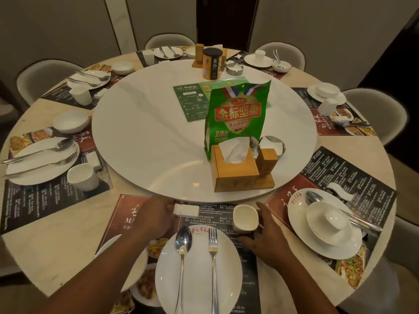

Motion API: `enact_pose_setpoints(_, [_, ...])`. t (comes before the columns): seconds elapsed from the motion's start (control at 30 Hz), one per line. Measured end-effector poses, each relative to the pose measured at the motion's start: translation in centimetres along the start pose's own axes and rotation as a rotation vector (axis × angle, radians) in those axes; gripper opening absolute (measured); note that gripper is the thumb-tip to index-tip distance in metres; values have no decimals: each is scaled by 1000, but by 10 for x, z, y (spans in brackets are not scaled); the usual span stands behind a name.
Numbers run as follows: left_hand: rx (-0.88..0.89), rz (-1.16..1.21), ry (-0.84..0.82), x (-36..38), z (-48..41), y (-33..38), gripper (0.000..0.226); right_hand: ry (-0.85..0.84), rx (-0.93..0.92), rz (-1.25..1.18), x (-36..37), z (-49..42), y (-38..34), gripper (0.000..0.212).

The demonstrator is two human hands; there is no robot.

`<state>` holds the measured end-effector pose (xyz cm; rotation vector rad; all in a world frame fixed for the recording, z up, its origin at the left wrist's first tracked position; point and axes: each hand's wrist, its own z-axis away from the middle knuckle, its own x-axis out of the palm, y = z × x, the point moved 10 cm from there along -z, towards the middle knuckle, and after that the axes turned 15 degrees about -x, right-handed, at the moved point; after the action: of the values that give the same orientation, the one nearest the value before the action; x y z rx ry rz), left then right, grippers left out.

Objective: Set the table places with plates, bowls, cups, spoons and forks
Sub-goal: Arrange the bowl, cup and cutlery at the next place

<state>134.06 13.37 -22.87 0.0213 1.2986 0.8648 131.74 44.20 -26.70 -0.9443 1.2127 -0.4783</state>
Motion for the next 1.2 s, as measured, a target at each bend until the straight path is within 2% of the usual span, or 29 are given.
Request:
enact_pose_setpoints(0.07, [19, -55, -36, 7, -6, -1, 15, 9, 43, -51, -1, 9, 7, 104])
enact_pose_setpoints(0.27, [98, -180, -31, 20, -12, 11, 10, 88, 55, -99, 2, 27, 15, 96])
enact_pose_setpoints(0.57, [156, -314, 23, 24, -14, 25, 33, 133, 108, -184, 0, 35, 31, 90])
enact_pose_setpoints(0.77, [21, -270, 77, 17, -5, 32, 23, 161, 111, -146, 0, 40, 31, 84])
enact_pose_setpoints(0.9, [-261, -85, -30, 35, -9, 17, 56, 184, 111, -156, 0, 40, 31, 81])
enact_pose_setpoints(0.97, [-335, 11, -54, 45, -12, 11, 67, 186, 114, -167, 1, 40, 33, 80])
enact_pose_setpoints(1.2, [-455, 168, -36, 49, -20, -10, 75, 237, 114, -215, 6, 46, 44, 79])
